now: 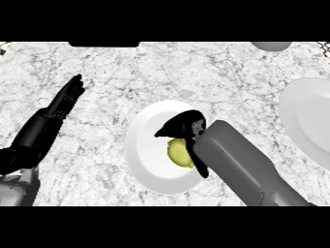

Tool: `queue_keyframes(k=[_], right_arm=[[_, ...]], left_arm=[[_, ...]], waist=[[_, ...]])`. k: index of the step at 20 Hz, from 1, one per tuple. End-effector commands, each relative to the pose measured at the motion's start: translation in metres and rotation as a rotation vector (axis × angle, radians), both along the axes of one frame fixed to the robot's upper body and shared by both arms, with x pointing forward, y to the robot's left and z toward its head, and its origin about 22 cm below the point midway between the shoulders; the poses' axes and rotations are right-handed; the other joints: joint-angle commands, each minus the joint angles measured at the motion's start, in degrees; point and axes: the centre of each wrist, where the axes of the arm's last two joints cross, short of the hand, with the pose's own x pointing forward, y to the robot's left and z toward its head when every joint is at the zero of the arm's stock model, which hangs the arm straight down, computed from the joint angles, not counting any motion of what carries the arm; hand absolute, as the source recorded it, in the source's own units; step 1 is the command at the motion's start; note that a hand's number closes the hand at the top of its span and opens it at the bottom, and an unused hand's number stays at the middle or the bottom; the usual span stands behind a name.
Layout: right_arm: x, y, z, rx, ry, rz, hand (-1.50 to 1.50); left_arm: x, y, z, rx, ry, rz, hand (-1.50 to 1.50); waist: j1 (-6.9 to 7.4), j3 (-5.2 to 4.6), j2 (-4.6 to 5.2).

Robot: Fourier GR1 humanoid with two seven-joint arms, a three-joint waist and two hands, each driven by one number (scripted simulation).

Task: Pick the lemon from the plate and place it in the plate

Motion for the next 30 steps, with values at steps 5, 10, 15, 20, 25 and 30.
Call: queue_keyframes(k=[5, 10, 15, 20, 25, 30], right_arm=[[-0.012, -0.017, -0.043, -0.032, -0.030, 0.023, -1.50], [-0.010, 0.000, -0.022, -0.016, 0.009, 0.151, 1.50], [-0.021, -0.012, -0.047, 0.065, -0.083, 0.177, 1.50], [-0.053, -0.057, -0.083, -0.055, -0.392, -0.324, 1.50], [-0.097, -0.066, -0.091, -0.020, -0.611, -0.557, 1.50], [-0.149, -0.061, -0.050, 0.092, -0.831, -0.682, 1.50]], left_arm=[[0.007, 0.009, -0.007, 0.007, -0.013, 0.005, 0.00], [0.012, 0.003, -0.015, 0.011, 0.000, -0.009, 0.00], [0.004, 0.011, -0.006, -0.007, 0.002, 0.017, 0.00], [-0.004, 0.025, -0.016, 0.000, 0.034, 0.090, 0.00], [-0.007, 0.035, -0.009, 0.007, 0.031, 0.108, 0.00], [-0.007, 0.034, -0.005, 0.000, 0.016, 0.074, 0.00]], waist=[[0.10, 0.01, 0.16], [0.07, 0.00, 0.10], [0.10, 0.01, 0.04], [-5.01, 0.02, -1.51], [-5.88, -0.02, -2.00], [-4.43, -0.09, -1.42]])
